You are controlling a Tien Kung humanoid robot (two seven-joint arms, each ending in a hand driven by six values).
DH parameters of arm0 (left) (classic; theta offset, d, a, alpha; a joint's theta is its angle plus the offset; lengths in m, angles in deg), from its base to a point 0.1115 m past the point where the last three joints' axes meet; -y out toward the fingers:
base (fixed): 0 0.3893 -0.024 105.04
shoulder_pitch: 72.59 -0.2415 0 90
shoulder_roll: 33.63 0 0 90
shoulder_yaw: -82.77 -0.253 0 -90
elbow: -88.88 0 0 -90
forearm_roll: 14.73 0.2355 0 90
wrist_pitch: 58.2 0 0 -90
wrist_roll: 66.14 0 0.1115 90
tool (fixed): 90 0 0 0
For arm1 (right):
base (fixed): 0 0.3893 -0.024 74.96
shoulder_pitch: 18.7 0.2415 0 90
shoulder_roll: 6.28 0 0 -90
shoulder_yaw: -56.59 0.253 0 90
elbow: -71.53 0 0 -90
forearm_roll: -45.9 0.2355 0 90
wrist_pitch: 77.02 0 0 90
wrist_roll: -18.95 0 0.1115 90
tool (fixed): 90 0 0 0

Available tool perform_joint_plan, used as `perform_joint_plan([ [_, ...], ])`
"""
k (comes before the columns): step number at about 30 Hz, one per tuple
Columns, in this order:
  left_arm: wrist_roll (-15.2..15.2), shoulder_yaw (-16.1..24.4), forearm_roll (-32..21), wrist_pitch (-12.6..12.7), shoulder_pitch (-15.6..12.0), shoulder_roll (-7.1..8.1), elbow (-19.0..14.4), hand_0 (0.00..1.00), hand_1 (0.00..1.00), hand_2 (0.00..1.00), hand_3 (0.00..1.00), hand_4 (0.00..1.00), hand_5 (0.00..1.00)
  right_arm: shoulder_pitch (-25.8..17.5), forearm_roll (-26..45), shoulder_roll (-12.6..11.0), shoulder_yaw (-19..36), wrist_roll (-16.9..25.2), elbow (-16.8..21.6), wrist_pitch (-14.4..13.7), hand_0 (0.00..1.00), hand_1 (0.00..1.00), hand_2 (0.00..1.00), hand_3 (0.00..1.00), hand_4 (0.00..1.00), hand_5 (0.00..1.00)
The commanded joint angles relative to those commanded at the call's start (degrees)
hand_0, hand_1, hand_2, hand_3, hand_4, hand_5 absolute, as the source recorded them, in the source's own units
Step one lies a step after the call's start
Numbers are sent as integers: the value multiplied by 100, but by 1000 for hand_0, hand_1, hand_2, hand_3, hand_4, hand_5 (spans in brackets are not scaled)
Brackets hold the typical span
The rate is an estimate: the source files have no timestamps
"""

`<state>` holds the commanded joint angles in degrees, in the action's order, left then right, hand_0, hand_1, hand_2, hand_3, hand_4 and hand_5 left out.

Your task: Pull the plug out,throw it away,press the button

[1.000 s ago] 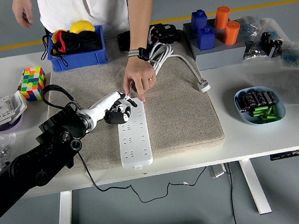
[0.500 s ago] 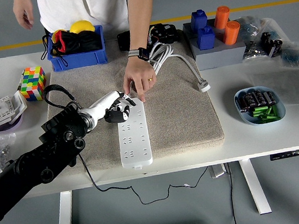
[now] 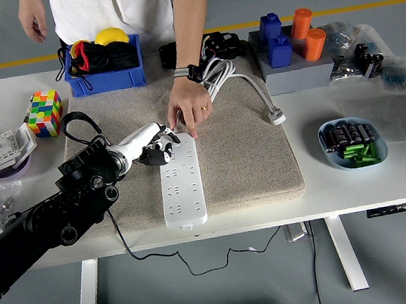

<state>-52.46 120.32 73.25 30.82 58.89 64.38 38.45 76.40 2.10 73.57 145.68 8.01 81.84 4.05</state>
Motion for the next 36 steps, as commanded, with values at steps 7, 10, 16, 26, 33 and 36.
perform_joint_plan([
  [7,5,-87,-27,-13,25,28,59,15,33,117,630,182,2,-5,-6,-3,0,-6,0,1,740,660,644,613,658,481],
  [10,-1,-138,-59,-18,35,39,67,15,33,117,630,182,2,-1,-2,-2,3,-6,0,3,740,660,644,613,658,481],
  [16,1,-209,-94,-27,42,36,80,15,33,117,630,182,2,3,8,-1,5,-4,0,4,740,661,645,613,658,482],
  [26,14,-361,-190,-52,84,38,78,15,33,117,627,174,2,5,19,7,3,6,0,2,740,660,644,613,658,481],
  [33,-28,-177,-107,-17,80,64,-78,15,32,117,625,165,2,-5,2,6,13,-7,0,3,739,660,645,613,658,481],
  [36,-27,-10,-16,-7,88,85,-224,15,32,117,625,165,2,-3,10,6,13,-2,0,4,739,660,645,613,658,481],
])
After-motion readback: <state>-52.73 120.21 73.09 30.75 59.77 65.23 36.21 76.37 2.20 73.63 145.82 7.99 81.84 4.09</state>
